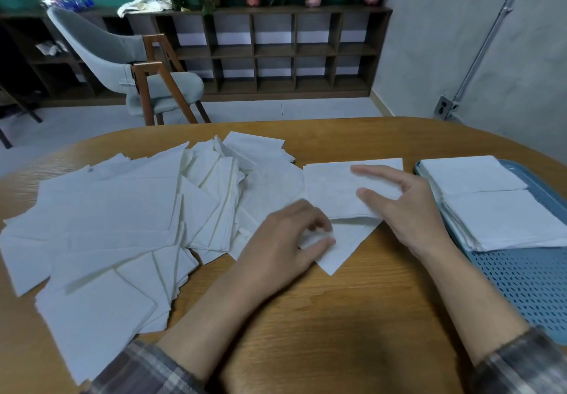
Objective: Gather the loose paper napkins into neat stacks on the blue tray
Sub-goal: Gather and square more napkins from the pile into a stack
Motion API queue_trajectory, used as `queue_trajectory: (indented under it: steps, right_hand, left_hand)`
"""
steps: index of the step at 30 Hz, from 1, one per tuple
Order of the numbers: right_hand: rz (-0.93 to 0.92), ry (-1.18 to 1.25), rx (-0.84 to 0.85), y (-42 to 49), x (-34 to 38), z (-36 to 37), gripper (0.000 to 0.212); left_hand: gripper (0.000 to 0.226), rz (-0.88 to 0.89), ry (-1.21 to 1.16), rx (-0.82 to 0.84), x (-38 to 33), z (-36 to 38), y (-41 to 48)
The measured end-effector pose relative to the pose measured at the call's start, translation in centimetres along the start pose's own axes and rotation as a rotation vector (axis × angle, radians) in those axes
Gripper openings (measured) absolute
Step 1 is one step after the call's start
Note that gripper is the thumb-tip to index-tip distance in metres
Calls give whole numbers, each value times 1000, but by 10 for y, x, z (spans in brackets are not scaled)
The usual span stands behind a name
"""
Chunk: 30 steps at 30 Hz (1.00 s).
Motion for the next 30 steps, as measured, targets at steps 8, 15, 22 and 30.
queue_trajectory:
  steps: [8, 15, 22, 30]
  right_hand:
    - [32, 69, -91, 1, -1, -6, 34]
    - [17, 89, 8, -1, 0, -2, 37]
    - [10, 63, 31, 0, 0, 0, 36]
    - [-13, 17, -6, 0, 0, -2, 36]
  left_hand:
    - [45, 22, 95, 268, -1, 9, -3]
    - [29, 34, 132, 274, -1, 4, -4]
    - [18, -39, -49, 280, 1, 0, -6]
    - [20, -54, 77, 109, 5, -1, -4]
Point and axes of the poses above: each hand's wrist, its own y-axis towards the middle knuckle, its own z-axis out of the palm, x = y × z, the point moved 4 cm from there along y, towards the middle knuckle, and after that the axes turned 4 degrees about z, right-handed, at the moved point
